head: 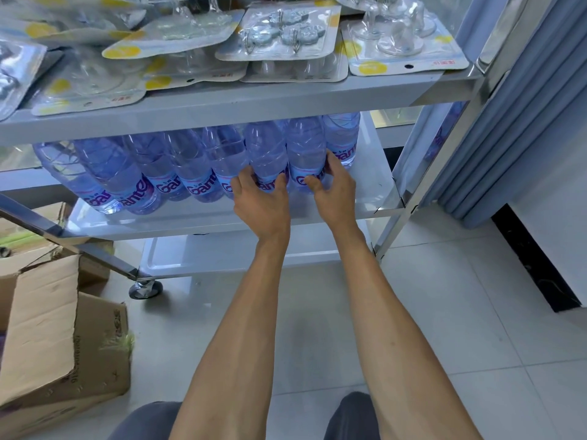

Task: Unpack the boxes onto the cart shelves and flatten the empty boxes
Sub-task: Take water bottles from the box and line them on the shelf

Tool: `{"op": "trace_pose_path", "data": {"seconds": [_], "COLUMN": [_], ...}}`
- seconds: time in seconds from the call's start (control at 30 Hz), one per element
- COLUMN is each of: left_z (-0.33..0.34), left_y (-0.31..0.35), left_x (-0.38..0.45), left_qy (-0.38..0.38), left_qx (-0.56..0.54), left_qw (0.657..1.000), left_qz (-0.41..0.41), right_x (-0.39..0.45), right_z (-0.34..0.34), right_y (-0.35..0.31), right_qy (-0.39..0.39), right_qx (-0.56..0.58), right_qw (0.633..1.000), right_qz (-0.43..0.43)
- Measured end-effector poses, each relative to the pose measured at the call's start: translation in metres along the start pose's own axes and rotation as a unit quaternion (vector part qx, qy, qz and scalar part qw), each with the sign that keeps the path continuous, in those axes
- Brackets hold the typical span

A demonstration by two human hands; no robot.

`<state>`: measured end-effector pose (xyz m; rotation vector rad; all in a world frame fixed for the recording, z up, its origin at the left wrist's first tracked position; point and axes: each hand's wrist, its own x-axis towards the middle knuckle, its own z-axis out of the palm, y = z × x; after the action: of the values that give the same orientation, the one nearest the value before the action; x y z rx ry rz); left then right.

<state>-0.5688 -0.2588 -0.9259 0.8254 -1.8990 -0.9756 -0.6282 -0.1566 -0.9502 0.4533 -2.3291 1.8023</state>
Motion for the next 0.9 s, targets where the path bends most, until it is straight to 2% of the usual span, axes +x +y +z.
{"op": "trace_pose_path", "data": {"seconds": [0.6, 0.8, 0.9], "left_z": [-0.004, 0.008, 0.013], "left_y": [-0.003, 0.007, 0.010], "left_x": [0.001, -0.012, -0.012], "left_qy": [-0.039, -0.068, -0.056], "left_qx": [0.019, 0.019, 0.013], "left_qw": [0.999, 0.997, 0.998], "left_qz": [-0.001, 0.013, 0.009], "right_x": [-0.017, -0.015, -0.015], "right_z": [-0.020, -0.030, -0.029], "right_y": [0.000, 0.005, 0.004], "right_qy": [0.116, 0.117, 0.094], "right_qx": [-0.041, -0.054, -0.046], "right_qw": [0.991, 0.990, 0.993], "right_qz": [0.049, 0.059, 0.054]}}
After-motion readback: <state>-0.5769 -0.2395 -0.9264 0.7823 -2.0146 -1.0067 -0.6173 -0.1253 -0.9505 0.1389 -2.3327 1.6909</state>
